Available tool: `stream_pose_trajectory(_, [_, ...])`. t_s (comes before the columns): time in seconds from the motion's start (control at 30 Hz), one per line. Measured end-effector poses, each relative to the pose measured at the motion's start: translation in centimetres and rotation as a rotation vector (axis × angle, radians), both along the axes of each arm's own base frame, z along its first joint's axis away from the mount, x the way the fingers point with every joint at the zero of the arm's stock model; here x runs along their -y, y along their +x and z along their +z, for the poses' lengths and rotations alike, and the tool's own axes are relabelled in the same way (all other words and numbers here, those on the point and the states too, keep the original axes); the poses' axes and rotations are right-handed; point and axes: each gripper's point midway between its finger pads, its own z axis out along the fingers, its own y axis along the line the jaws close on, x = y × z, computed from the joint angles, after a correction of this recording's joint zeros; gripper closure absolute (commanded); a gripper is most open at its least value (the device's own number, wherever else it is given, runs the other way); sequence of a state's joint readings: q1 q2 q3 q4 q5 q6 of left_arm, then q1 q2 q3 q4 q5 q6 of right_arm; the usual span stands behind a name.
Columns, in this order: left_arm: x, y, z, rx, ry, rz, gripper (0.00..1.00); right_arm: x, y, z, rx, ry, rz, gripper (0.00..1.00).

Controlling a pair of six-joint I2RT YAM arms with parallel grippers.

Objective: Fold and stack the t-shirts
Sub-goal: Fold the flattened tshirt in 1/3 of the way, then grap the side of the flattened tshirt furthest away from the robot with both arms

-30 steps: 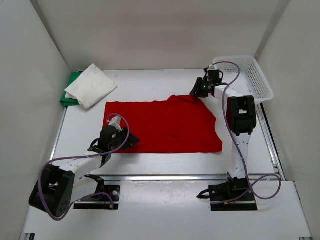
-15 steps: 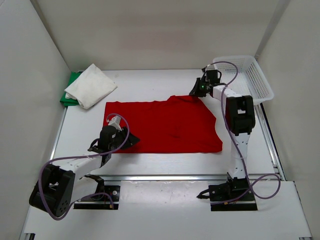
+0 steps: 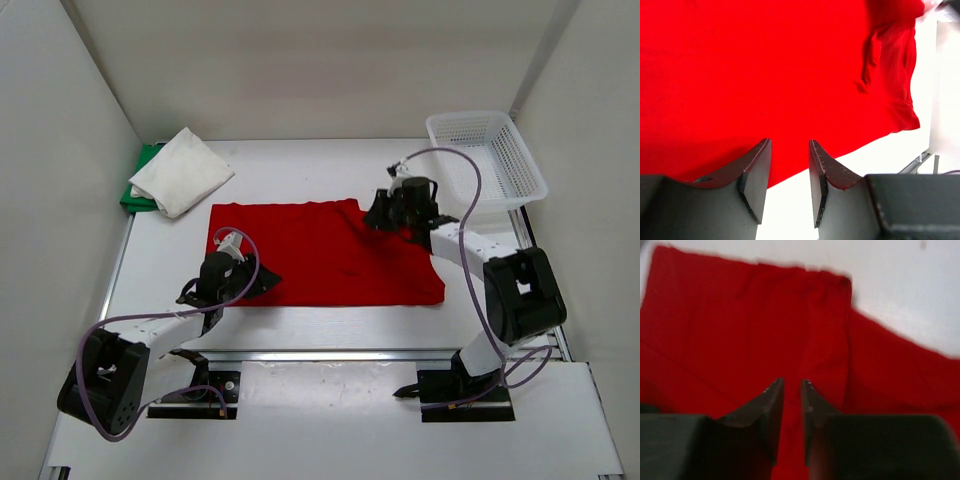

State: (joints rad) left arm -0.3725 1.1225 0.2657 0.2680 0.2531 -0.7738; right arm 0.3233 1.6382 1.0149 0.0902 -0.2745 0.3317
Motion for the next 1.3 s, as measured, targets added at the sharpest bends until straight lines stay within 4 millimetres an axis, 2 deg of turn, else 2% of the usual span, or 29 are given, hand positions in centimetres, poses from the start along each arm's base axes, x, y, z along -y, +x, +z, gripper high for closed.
stream_pose_trajectory(0.03, [0.1,-0.1,0.0,0.000,-0.003,-0.003,0.54,0.4,-1.5,-1.3,-0.018,-0.010,0.002,0.69])
stream_pose_trajectory(0.1, [0.0,-0.4,-0.2,-0.003,-0.006,-0.002,0.53,1.7,-3.8,-4.3,-0.084,-0.036,-0.013,0.56])
stream_pose_trajectory(0.13, [0.0,-0.5,-0.2,-0.005,-0.008,0.000,0.53,2.5,-4.9,-5.9,-0.122,-0.053,-0.024,0.54])
stream_pose_trajectory(0.2, [-0.2,-0.6,0.0,0.000,-0.012,0.004,0.54,3.8,-6.4,-7.8,-0.179,-0.064,-0.047,0.55])
stream_pose_trajectory(0.23, [-0.2,-0.5,0.2,0.007,-0.016,0.009,0.53,4.4,-6.8,-8.1,-0.193,-0.063,-0.061,0.64])
stream_pose_trajectory(0.3, [-0.4,-0.3,0.8,0.027,-0.024,0.015,0.53,5.5,-6.9,-7.7,-0.194,-0.038,-0.098,0.77])
stream_pose_trajectory(0.37, [-0.4,-0.1,1.5,0.049,-0.032,0.017,0.53,6.0,-6.0,-6.1,-0.156,0.006,-0.127,0.93])
stream_pose_trajectory(0.43, [-0.4,0.0,1.8,0.061,-0.037,0.020,0.53,6.0,-5.2,-5.1,-0.126,0.030,-0.139,0.95])
stream_pose_trajectory(0.5, [-0.4,-0.1,1.8,0.058,-0.037,0.021,0.54,5.0,-4.6,-4.8,-0.112,0.047,-0.123,0.91])
stream_pose_trajectory(0.57, [-0.4,-0.2,1.7,0.052,-0.036,0.020,0.53,4.0,-4.3,-5.2,-0.122,0.053,-0.105,0.79])
stream_pose_trajectory(0.6, [-0.4,-0.2,1.6,0.051,-0.036,0.020,0.53,3.7,-4.3,-5.7,-0.131,0.052,-0.101,0.77])
stream_pose_trajectory(0.8, [-0.6,-0.2,1.4,0.042,-0.032,0.024,0.53,3.3,-4.0,-8.3,-0.199,0.030,-0.103,0.72])
stream_pose_trajectory(1.0, [-0.6,-0.2,1.2,0.035,-0.030,0.024,0.53,3.1,-3.6,-8.6,-0.206,0.020,-0.106,0.70])
stream_pose_trajectory(1.17, [-0.6,-0.4,0.7,0.016,-0.022,0.023,0.51,2.7,-3.7,-9.6,-0.235,0.015,-0.101,0.71])
stream_pose_trajectory(1.2, [-0.6,-0.4,0.6,0.014,-0.021,0.023,0.41,2.7,-3.6,-9.7,-0.239,0.015,-0.102,0.71])
stream_pose_trajectory(1.23, [-0.6,-0.3,0.6,0.015,-0.017,0.025,0.15,2.6,-3.6,-9.7,-0.240,0.017,-0.103,0.71])
stream_pose_trajectory(1.27, [-0.7,-0.3,0.5,0.017,-0.009,0.025,0.01,2.6,-3.6,-9.7,-0.239,0.017,-0.103,0.69])
stream_pose_trajectory(1.3, [-0.8,-0.3,0.4,0.016,-0.006,0.028,0.01,2.6,-3.5,-9.7,-0.239,0.018,-0.104,0.69])
